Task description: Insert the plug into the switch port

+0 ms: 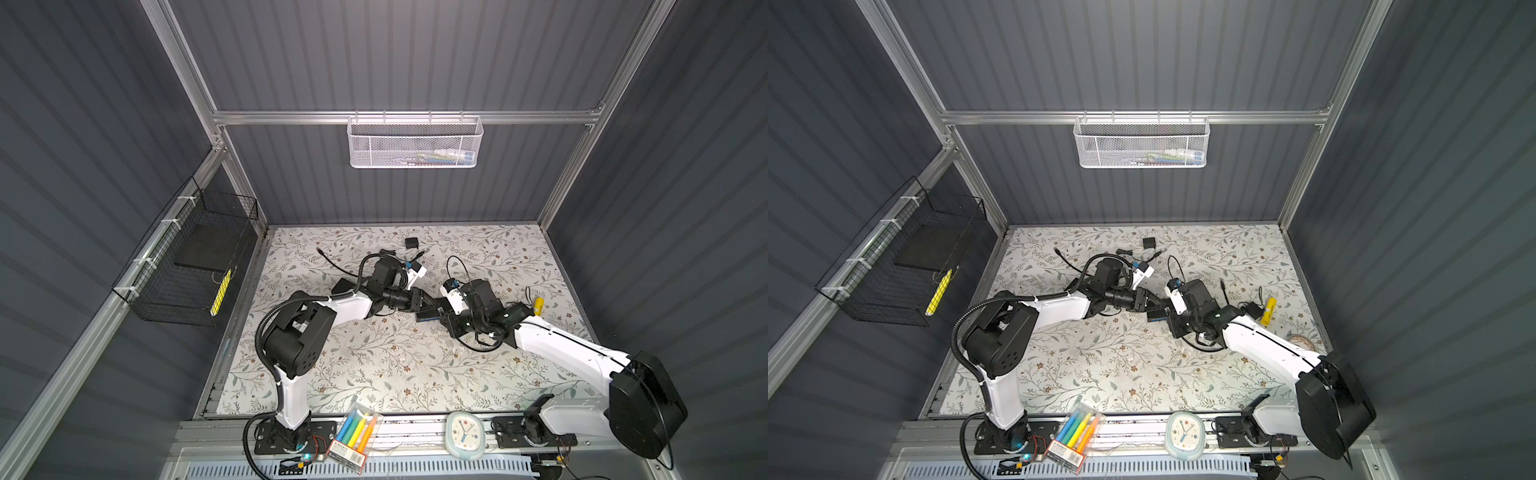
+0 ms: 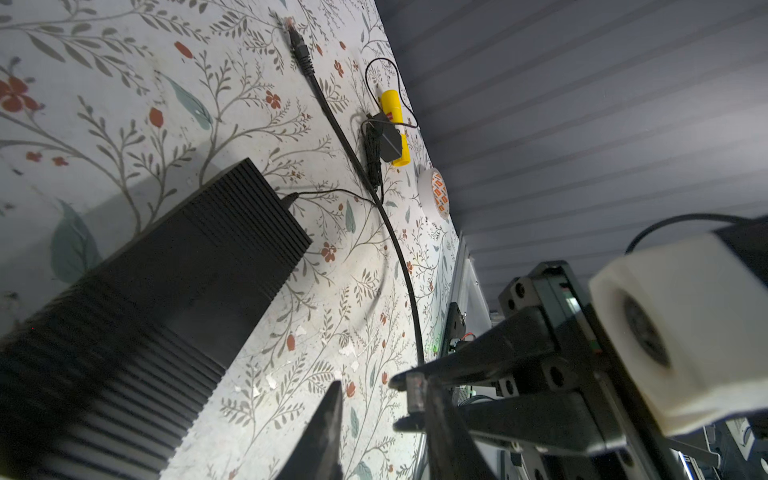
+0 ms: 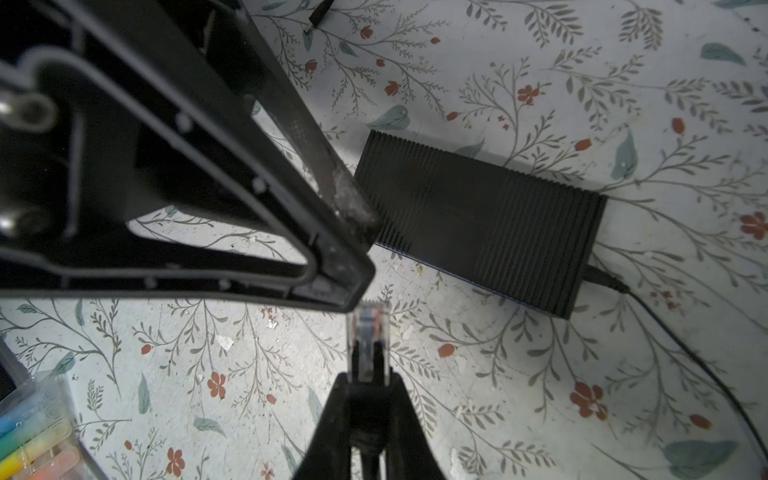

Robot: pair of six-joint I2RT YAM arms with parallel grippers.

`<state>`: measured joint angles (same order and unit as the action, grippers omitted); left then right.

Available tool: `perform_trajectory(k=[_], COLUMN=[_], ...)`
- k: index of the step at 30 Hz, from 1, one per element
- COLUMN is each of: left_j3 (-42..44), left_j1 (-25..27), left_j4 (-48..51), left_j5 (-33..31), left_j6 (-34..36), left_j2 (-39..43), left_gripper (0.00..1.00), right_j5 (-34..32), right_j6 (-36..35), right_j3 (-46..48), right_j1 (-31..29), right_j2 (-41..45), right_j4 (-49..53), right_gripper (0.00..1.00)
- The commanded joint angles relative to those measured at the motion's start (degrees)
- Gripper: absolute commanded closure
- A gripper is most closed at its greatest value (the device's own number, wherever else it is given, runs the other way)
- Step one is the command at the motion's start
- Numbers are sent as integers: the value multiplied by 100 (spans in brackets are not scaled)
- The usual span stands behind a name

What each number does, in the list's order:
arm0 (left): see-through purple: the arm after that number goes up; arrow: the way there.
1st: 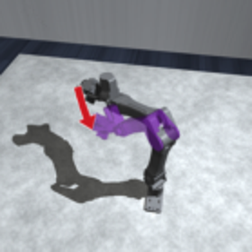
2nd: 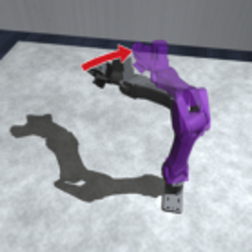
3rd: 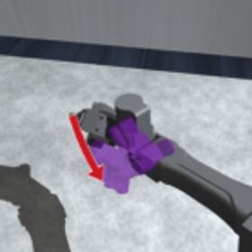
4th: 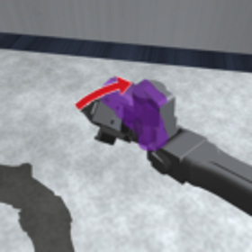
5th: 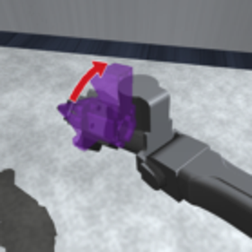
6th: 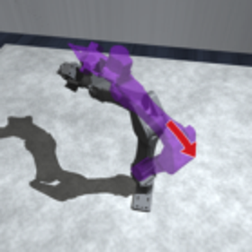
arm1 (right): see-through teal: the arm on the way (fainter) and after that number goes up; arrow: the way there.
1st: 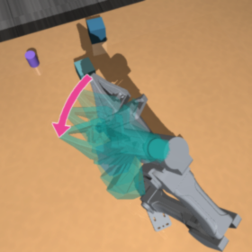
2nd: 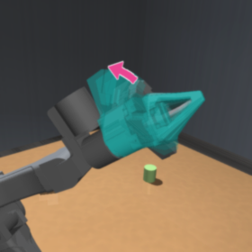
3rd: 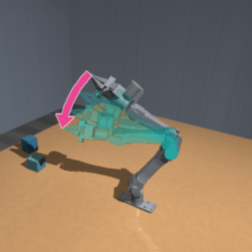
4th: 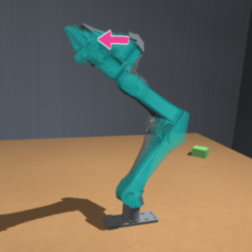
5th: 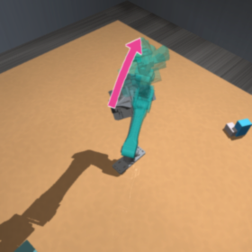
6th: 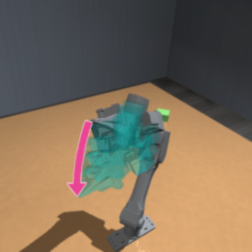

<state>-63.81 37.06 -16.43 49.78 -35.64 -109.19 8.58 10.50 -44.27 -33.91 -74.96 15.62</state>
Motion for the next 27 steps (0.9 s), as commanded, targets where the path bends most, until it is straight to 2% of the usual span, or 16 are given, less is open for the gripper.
perform_trajectory(k=[1,7,17,21,27], left_j3=[9,-27,13,51,103], left_j1=[64,126,141,144,142], left_j4=[-93,-180,-387,-466,-624], left_j5=[159,169,136,111,87], left_j6=[-38,-109,-259,-329,-453], left_j2=[182,102,-31,-56,-70], left_gripper=[66,68,85,96,100], right_j5=[-38,28,63,40,-72], right_j6=[-15,20,-31,-31,-22], right_j3=[-163,-131,-7,57,154], right_j1=[-17,-21,-61,-63,-64], right_j2=[-111,-111,68,150,269], right_j4=[-100,-216,-275,-289,-305], right_gripper=[99,99,97,96,90])
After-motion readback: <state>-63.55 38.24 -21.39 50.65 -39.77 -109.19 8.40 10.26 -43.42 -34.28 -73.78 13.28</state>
